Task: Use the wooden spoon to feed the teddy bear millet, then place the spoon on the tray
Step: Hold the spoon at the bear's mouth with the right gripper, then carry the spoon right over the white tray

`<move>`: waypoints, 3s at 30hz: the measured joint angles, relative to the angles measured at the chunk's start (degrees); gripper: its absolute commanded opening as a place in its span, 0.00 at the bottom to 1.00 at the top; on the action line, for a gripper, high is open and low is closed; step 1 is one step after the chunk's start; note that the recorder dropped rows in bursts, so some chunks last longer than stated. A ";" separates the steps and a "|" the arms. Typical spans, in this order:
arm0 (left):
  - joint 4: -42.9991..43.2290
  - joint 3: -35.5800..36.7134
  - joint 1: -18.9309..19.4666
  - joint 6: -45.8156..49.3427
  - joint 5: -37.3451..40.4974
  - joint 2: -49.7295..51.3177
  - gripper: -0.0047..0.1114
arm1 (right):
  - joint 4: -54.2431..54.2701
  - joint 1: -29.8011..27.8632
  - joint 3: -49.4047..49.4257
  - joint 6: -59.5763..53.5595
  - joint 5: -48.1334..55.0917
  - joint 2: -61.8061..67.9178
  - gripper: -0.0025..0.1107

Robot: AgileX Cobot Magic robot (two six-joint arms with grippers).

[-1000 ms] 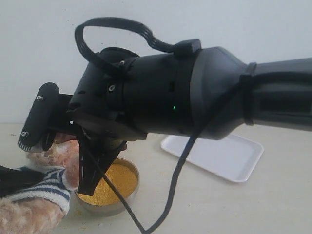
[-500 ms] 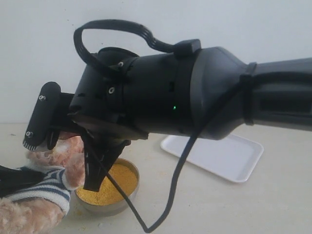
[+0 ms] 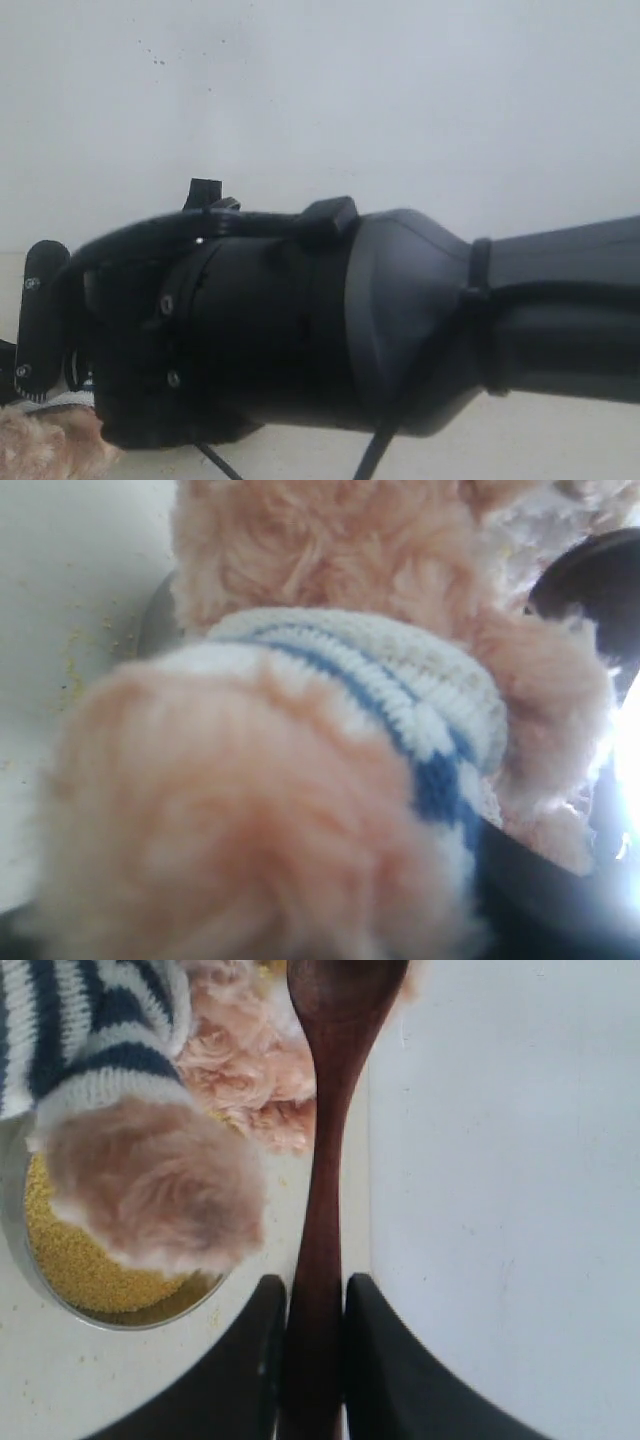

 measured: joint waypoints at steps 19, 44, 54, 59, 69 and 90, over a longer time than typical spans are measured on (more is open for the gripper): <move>0.00 0.00 0.00 0.00 0.00 0.00 0.08 | -4.02 0.76 2.51 16.07 -2.21 0.00 0.02; 0.00 0.00 0.00 0.05 0.00 0.00 0.08 | 0.64 -1.09 2.55 14.29 2.40 -2.46 0.02; 0.00 0.00 0.00 0.74 0.00 0.00 0.08 | 42.52 -23.01 2.55 -10.62 2.97 -11.26 0.02; 0.00 0.00 0.00 1.40 0.00 0.00 0.08 | 63.03 -33.81 2.55 -19.93 4.85 -12.29 0.02; 0.00 0.00 0.00 1.44 0.00 0.00 0.08 | 67.81 -34.70 2.55 -24.00 8.48 -12.29 0.02; 0.00 0.00 0.00 1.44 0.00 0.00 0.08 | 64.88 -34.70 2.55 -25.60 11.94 -12.29 0.02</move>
